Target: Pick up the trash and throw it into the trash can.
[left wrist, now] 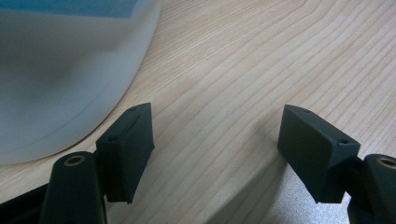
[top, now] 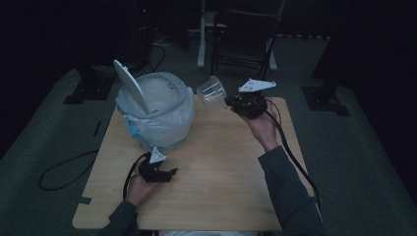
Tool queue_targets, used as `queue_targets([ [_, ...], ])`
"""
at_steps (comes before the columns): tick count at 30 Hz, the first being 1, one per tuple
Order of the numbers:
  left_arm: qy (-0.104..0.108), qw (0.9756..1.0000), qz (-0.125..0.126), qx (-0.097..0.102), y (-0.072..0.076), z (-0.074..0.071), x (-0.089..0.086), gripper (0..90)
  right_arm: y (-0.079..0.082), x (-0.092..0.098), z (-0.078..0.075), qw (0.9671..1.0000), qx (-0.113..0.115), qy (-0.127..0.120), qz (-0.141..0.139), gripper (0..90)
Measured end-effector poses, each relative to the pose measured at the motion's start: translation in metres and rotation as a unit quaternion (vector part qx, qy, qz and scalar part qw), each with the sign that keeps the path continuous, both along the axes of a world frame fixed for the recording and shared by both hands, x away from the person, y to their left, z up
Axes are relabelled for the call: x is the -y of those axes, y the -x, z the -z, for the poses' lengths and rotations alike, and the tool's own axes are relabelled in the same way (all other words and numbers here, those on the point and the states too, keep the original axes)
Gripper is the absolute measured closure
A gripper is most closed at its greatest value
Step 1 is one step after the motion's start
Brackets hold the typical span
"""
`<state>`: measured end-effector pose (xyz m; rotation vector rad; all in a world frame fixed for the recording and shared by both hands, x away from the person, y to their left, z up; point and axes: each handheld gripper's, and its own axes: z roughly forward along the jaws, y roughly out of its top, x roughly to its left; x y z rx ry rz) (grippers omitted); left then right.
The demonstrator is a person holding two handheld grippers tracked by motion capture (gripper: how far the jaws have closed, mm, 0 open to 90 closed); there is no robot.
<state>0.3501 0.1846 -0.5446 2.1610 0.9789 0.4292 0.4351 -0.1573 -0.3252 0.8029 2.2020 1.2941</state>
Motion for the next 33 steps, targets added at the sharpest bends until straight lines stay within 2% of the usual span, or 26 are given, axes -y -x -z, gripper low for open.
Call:
queue_targets([
  [7, 0.000, 1.0000, 0.000, 0.000, 0.000, 0.000, 0.000, 27.7, -0.003, 0.000, -0.013, 0.9999, 0.004, -0.012, 0.000, 83.4],
  [16, 0.000, 1.0000, 0.000, 0.000, 0.000, 0.000, 0.000, 27.7, -0.009, -0.005, -0.029, 0.9998, 0.012, -0.014, -0.001, 83.5],
  [23, 0.001, 1.0000, -0.001, -0.001, 0.000, 0.000, 0.000, 27.7, -0.016, -0.007, -0.039, 0.9996, 0.009, -0.026, 0.000, 83.5],
  [33, 0.001, 1.0000, -0.001, -0.001, 0.000, 0.000, 0.000, 27.8, -0.021, -0.011, -0.055, 0.9994, 0.025, -0.023, 0.005, 83.5],
])
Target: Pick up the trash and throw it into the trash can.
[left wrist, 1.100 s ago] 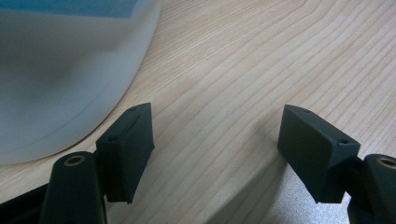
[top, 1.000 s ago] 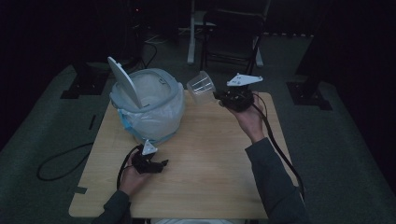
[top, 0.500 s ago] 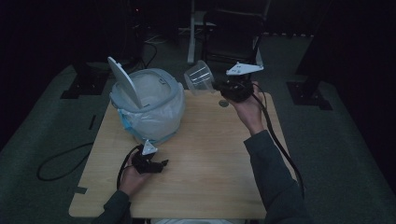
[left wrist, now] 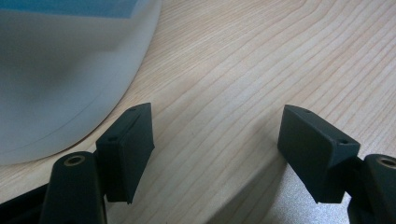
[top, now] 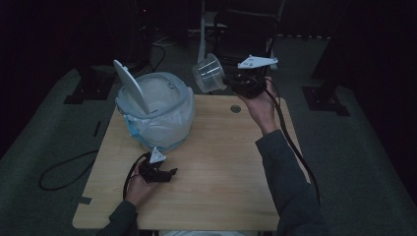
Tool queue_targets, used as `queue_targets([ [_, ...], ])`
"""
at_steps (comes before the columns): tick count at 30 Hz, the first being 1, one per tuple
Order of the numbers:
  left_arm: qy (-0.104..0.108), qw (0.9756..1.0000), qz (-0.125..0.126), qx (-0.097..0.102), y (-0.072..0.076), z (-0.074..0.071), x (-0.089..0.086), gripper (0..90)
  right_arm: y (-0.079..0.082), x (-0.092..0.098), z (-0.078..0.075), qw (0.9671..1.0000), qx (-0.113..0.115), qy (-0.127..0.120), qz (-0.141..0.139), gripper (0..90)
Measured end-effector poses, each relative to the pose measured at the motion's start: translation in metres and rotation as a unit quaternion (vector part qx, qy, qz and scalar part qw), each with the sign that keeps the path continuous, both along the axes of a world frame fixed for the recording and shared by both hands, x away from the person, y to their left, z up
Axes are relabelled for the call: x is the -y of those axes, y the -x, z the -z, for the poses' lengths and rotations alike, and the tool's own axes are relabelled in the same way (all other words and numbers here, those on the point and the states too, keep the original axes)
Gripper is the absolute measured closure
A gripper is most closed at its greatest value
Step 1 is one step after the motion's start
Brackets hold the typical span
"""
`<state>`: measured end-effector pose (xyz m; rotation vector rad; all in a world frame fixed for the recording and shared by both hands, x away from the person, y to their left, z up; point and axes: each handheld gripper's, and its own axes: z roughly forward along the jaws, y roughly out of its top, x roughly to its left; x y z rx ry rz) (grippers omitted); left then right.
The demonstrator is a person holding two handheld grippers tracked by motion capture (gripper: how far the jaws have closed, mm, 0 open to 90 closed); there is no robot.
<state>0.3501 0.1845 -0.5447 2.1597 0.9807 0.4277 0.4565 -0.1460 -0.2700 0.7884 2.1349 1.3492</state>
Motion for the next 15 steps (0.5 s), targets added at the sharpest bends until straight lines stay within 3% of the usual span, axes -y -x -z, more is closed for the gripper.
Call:
queue_targets([
  [15, -0.001, 1.0000, 0.001, 0.000, 0.000, 0.000, 0.000, 27.7, -0.006, -0.016, -0.024, 0.9999, 0.013, 0.004, -0.003, 83.6],
])
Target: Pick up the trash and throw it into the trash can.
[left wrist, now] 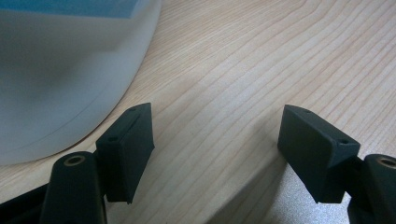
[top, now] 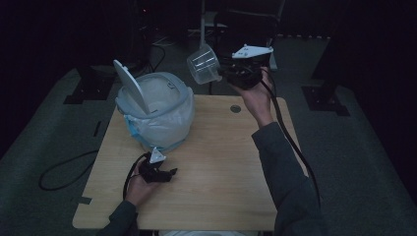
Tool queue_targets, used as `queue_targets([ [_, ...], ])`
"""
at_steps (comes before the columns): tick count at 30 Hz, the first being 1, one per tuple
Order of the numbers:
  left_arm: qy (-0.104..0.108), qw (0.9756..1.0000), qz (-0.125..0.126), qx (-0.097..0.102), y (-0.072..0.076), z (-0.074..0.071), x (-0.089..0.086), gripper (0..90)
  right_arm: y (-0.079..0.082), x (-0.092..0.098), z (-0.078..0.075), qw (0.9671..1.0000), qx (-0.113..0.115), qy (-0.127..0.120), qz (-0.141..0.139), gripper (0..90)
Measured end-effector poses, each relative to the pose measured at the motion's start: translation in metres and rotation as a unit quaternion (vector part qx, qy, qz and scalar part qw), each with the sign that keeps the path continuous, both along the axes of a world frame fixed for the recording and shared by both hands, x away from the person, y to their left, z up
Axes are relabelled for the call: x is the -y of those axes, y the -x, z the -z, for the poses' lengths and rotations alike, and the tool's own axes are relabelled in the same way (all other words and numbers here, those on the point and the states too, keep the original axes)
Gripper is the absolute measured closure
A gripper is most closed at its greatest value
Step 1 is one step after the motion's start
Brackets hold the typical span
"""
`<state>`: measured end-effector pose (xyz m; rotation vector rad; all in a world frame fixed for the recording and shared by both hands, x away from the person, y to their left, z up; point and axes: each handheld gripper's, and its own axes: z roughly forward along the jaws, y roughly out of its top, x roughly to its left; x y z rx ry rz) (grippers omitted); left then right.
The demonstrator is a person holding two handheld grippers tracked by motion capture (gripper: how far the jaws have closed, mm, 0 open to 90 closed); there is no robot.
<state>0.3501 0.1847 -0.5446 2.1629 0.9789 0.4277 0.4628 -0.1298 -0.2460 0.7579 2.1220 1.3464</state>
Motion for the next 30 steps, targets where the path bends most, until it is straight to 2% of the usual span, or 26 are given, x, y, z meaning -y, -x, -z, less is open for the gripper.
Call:
queue_targets([
  [13, 0.000, 1.0000, 0.000, 0.000, 0.000, 0.000, 0.000, 27.7, -0.003, -0.018, -0.015, 0.9999, 0.007, 0.006, -0.007, 83.6],
  [30, 0.000, 1.0000, 0.000, 0.000, 0.000, 0.000, 0.000, 27.7, -0.008, -0.042, -0.025, 0.9995, 0.014, 0.018, -0.023, 83.6],
])
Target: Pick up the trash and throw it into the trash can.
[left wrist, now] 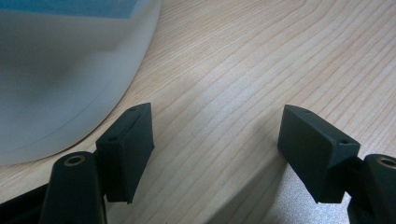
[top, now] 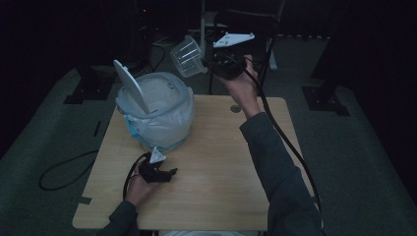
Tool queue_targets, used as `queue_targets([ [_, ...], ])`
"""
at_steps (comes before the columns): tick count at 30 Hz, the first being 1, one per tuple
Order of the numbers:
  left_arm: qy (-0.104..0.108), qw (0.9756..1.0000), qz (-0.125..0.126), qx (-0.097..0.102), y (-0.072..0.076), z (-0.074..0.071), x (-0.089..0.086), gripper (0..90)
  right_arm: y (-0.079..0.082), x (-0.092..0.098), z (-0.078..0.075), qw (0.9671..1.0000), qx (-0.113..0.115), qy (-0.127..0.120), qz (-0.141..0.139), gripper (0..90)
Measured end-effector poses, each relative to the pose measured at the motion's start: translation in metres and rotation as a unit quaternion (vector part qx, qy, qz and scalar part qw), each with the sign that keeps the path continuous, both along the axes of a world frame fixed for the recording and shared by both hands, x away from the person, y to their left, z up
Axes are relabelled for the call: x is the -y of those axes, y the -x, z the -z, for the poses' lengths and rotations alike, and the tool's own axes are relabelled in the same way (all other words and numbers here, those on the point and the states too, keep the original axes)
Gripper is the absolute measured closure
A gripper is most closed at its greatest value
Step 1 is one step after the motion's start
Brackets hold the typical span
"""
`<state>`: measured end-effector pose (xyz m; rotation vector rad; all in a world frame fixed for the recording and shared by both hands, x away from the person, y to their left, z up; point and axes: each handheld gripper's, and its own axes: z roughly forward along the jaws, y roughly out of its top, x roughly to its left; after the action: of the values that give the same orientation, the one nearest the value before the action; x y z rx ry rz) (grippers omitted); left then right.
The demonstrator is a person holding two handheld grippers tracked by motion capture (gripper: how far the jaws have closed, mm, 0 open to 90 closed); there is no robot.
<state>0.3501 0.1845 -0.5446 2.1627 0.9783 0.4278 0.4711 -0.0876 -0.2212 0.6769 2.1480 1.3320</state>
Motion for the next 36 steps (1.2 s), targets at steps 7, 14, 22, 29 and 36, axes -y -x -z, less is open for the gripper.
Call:
queue_targets([
  [7, 0.001, 1.0000, -0.001, 0.000, 0.000, 0.000, 0.000, 27.7, -0.008, -0.005, -0.008, 1.0000, -0.004, -0.009, -0.002, 83.6],
  [14, 0.001, 1.0000, -0.001, 0.000, 0.000, 0.000, 0.000, 27.8, -0.014, -0.011, -0.009, 0.9998, -0.010, -0.015, -0.002, 83.6],
  [22, 0.001, 1.0000, 0.000, 0.000, 0.000, 0.000, 0.000, 27.7, -0.019, -0.019, -0.012, 0.9997, -0.020, -0.014, -0.007, 83.6],
  [29, 0.002, 1.0000, -0.001, 0.000, 0.000, 0.000, 0.000, 27.7, -0.018, -0.025, -0.020, 0.9995, -0.022, -0.020, -0.009, 83.6],
  [36, 0.002, 1.0000, -0.001, 0.001, 0.000, 0.000, 0.000, 27.7, -0.015, -0.038, -0.025, 0.9995, -0.021, -0.016, -0.017, 83.6],
])
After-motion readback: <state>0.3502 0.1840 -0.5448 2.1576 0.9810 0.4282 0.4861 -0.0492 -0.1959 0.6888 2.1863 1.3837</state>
